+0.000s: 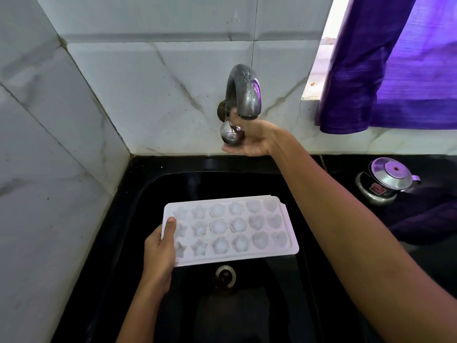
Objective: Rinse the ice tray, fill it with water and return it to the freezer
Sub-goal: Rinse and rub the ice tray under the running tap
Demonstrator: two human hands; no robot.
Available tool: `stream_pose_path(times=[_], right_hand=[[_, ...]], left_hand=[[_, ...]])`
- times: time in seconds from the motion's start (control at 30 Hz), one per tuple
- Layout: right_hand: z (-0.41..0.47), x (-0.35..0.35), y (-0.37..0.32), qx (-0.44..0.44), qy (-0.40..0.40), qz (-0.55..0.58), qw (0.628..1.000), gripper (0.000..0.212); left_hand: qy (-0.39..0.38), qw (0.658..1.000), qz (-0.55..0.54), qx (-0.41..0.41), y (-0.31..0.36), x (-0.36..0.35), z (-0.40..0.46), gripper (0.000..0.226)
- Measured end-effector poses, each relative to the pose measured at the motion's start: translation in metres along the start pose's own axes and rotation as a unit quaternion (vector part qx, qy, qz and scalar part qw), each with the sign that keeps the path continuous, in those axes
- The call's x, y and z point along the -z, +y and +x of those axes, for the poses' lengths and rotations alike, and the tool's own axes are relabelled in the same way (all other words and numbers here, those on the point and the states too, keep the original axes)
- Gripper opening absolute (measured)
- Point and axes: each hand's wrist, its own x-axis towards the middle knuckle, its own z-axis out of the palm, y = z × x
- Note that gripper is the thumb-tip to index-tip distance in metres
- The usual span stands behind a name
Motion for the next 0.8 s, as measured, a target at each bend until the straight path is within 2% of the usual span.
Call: stream_pose_path(times=[0.07,0.13,0.27,0.4,0.47,0.63,0.8], right_hand=[[-0.005,0.015,0.011,0.010,0.003,0.010,1.000,0.080],[-0.017,0.030,0.027,0.033,0.041,0.023,0.998,0.094],[-0.053,0.053,0.080,0.117,0.181,-0.031,0.976,0.063],[-0.082,0.068,0.127,0.155,0.231,-0.134,0.951,0.048],[-0.092,0.066,0.142,0.173,0.251,-0.187,0.934,0.049],[-0.105,0.051,0.178,0.253,0.216,-0.358,0.873,0.057],[-0.097,0.045,0.184,0.264,0.209,-0.404,0.851,0.060]], left_hand=[[-0.002,1.000,0.002,0.001,-0.001,0.000,0.000,0.023],[0.002,1.000,0.008,-0.002,-0.002,0.001,0.001,0.023],[0.013,1.000,0.013,0.002,-0.005,0.003,0.005,0.023],[0.018,1.000,0.013,0.007,-0.005,0.003,0.006,0.022],[0.022,1.000,0.011,0.004,-0.004,0.003,0.006,0.022],[0.032,0.999,-0.005,-0.004,0.005,0.003,0.006,0.023],[0.042,0.999,-0.013,-0.012,0.010,0.004,0.006,0.024]])
